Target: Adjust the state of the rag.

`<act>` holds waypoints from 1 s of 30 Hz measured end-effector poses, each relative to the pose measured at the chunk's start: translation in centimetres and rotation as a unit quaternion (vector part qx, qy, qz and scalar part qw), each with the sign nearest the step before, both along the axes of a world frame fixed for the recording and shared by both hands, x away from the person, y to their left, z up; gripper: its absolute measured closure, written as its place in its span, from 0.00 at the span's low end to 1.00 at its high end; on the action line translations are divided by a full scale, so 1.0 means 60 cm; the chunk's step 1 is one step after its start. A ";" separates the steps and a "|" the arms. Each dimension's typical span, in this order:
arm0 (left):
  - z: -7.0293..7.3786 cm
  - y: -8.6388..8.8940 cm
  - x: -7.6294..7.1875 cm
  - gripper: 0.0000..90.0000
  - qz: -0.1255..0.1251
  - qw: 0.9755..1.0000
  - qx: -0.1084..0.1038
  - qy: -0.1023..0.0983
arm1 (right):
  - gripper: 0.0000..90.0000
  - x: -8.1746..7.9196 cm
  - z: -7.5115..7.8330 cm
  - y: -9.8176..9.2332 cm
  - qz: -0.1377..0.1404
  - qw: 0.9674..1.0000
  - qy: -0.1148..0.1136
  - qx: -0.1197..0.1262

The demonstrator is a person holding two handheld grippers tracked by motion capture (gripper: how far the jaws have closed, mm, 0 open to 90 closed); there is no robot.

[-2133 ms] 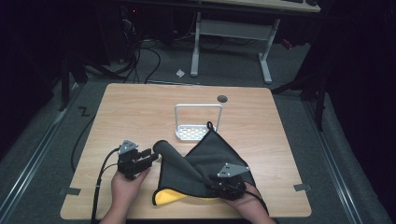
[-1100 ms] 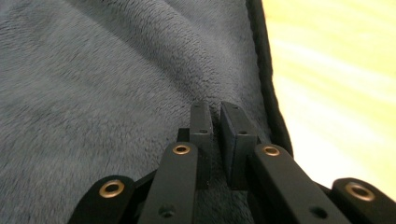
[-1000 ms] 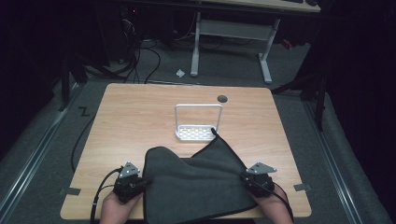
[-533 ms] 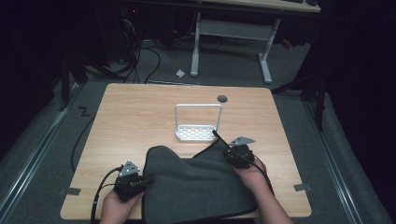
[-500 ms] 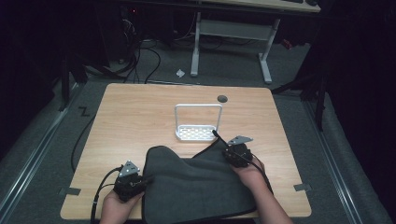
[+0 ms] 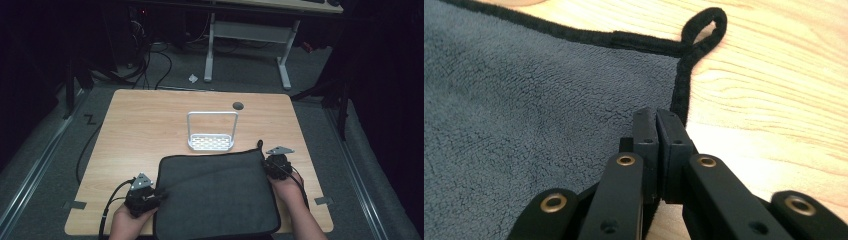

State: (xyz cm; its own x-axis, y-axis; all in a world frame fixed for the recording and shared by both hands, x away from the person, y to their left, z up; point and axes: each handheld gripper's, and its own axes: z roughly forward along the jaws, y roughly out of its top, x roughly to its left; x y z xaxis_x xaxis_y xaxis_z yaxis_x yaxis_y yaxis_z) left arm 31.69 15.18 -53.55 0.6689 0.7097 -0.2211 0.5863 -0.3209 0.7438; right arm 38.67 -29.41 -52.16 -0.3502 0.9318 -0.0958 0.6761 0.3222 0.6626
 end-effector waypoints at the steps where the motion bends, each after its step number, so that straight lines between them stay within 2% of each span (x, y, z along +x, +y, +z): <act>1: 0.000 -0.001 -0.001 0.78 0.000 1.000 0.001 -0.001 | 0.98 -0.001 -0.001 0.001 0.000 1.000 -0.003 -0.003; 4: 0.001 0.001 0.001 0.74 -0.005 1.000 -0.006 0.008 | 0.92 -0.004 0.003 -0.001 0.002 1.000 -0.004 0.000; 7: 0.007 0.005 0.003 0.70 -0.007 1.000 -0.014 0.000 | 0.89 -0.021 0.015 0.000 0.006 1.000 -0.021 0.012; 10: 0.016 0.012 0.017 0.67 0.000 0.998 -0.061 0.010 | 0.82 -0.044 0.020 0.006 0.024 0.999 -0.028 0.017; 11: 0.018 0.013 0.022 0.67 0.008 0.997 -0.070 0.012 | 0.81 -0.050 0.019 0.008 0.028 0.999 -0.028 0.019; 13: 0.018 0.008 0.035 0.69 0.023 0.998 -0.061 0.010 | 0.79 -0.061 0.015 0.009 0.034 0.999 -0.021 0.030; 15: 0.014 0.002 0.051 0.76 0.035 0.999 -0.038 0.008 | 0.78 -0.068 0.009 0.010 0.038 0.999 -0.010 0.036; 17: 0.009 -0.004 0.067 0.85 0.053 0.999 -0.012 -0.001 | 0.80 -0.073 0.005 0.012 0.044 0.999 -0.003 0.031; 18: 0.005 -0.010 0.078 0.88 0.059 0.998 0.005 0.002 | 0.83 -0.075 0.004 0.013 0.047 0.999 0.000 0.026; 19: 0.002 -0.015 0.084 0.89 0.059 0.998 0.012 -0.002 | 0.89 -0.079 0.003 0.014 0.050 0.999 -0.003 0.018; 21: 0.002 -0.021 0.092 0.93 0.062 0.998 0.024 -0.009 | 0.95 -0.082 0.004 0.016 0.049 0.999 -0.004 0.000; 23: 0.004 -0.029 0.098 0.93 0.061 0.997 0.037 -0.015 | 0.98 -0.080 0.001 0.016 0.053 0.999 0.005 -0.004; 24: 0.004 -0.032 0.101 0.93 0.059 0.997 0.045 -0.021 | 0.98 -0.080 0.000 0.016 0.054 0.999 0.000 -0.004; 27: 0.003 -0.036 0.117 0.93 0.065 0.997 0.040 -0.023 | 0.98 -0.070 -0.002 0.011 0.047 0.999 -0.006 -0.003; 30: 0.003 -0.039 0.132 0.92 0.067 0.997 0.032 -0.018 | 0.97 -0.053 -0.005 0.002 0.030 0.999 -0.019 -0.014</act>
State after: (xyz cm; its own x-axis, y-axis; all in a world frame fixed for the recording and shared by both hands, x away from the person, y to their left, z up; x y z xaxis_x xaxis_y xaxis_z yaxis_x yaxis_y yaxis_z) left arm 39.63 12.82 -53.39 0.5746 0.8047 -0.1491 0.5996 -0.2899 0.7460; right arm 35.49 -29.30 -52.46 -0.4012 0.9057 -0.1368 0.6291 0.3810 0.6775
